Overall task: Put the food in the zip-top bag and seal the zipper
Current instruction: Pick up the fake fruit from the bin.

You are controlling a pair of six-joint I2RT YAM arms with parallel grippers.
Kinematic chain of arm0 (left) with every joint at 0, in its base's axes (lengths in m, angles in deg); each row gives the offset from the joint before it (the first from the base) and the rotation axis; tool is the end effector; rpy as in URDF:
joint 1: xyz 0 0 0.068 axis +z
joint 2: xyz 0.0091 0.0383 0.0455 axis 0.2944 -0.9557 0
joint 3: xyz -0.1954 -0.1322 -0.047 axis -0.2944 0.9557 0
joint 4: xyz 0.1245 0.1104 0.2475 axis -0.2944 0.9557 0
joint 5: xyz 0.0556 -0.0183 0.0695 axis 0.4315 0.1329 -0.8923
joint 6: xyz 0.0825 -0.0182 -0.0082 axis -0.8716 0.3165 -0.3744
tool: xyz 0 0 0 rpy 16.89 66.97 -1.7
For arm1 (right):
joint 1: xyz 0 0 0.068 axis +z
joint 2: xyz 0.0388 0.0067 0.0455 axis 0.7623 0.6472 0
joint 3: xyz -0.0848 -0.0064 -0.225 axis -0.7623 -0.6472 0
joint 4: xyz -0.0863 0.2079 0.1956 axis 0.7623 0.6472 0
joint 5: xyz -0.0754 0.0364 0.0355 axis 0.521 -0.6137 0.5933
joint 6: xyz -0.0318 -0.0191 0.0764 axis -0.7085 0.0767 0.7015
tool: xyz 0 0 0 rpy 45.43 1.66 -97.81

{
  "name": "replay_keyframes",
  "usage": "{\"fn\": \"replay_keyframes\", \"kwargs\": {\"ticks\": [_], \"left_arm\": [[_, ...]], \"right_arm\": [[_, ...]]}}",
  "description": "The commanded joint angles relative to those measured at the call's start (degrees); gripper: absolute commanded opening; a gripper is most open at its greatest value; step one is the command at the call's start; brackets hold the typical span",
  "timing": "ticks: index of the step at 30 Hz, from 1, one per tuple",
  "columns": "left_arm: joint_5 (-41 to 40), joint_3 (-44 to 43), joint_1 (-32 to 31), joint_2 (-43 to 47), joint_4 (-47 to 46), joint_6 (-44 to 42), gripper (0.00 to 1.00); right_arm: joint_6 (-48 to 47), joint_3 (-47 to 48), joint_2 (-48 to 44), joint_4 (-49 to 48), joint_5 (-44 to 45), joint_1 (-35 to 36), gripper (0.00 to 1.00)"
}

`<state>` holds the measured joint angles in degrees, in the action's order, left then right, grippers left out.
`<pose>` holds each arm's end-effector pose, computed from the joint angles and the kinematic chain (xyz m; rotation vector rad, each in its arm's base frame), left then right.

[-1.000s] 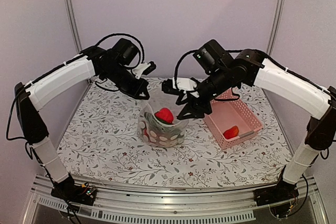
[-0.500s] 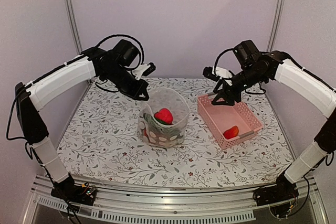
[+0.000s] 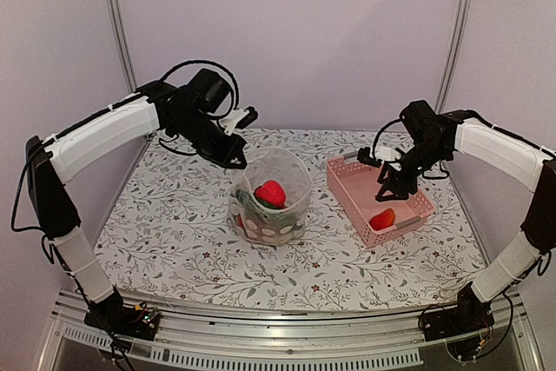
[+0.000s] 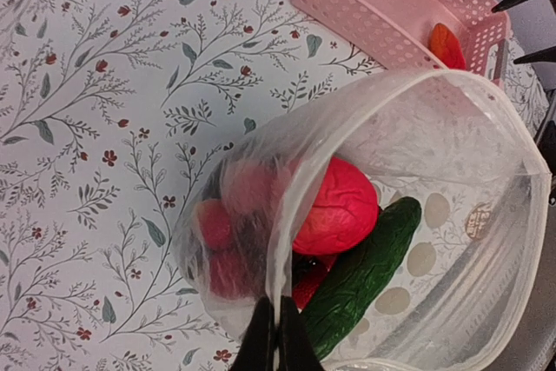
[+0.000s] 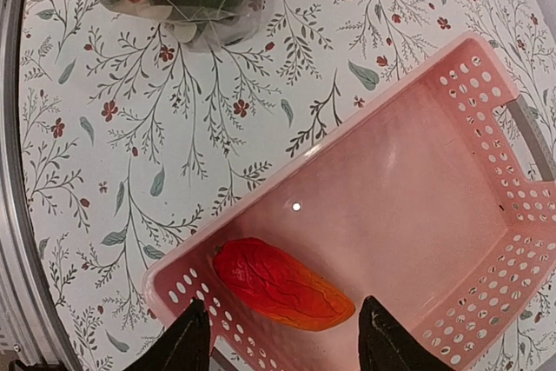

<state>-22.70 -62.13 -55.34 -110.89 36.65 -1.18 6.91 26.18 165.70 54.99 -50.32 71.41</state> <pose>0.3204 -0.2707 0.2648 0.7747 2.5473 -0.5338 0.3213 0.1569 0.2009 -1.6687 2.0751 0.3418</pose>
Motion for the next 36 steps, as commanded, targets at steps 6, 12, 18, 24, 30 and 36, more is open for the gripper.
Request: {"fn": "replay_keyframes", "kwargs": {"ticks": [6, 12, 18, 24, 30, 36], "left_arm": [[-0.1, 1.1, 0.6, 1.5, -0.7, 0.5, 0.00], [-0.6, 1.4, 0.6, 2.0, -0.7, 0.7, 0.00], [-0.6, 1.6, 0.6, 2.3, -0.7, 0.7, 0.00], [1.1, 1.7, 0.5, 2.2, -1.0, 0.9, 0.00], [1.1, 2.4, 0.6, 2.8, -1.4, 0.9, 0.00], [1.4, 3.2, 0.5, 3.0, -1.6, 1.2, 0.00]], "right_arm": [[-5.4, -4.1, 3.5, -3.0, 4.6, -0.2, 0.59], [-7.3, -6.9, 5.6, -4.8, 7.0, -0.2, 0.60], [-10.2, -9.1, 7.2, -4.2, 7.8, -0.2, 0.64], [-10.5, -8.1, 9.9, -4.1, 7.5, -0.2, 0.67], [-10.6, -7.5, 13.3, -4.2, 8.6, -0.2, 0.69], [-7.8, -4.0, 16.6, -4.3, 7.3, -0.4, 0.65]]}}
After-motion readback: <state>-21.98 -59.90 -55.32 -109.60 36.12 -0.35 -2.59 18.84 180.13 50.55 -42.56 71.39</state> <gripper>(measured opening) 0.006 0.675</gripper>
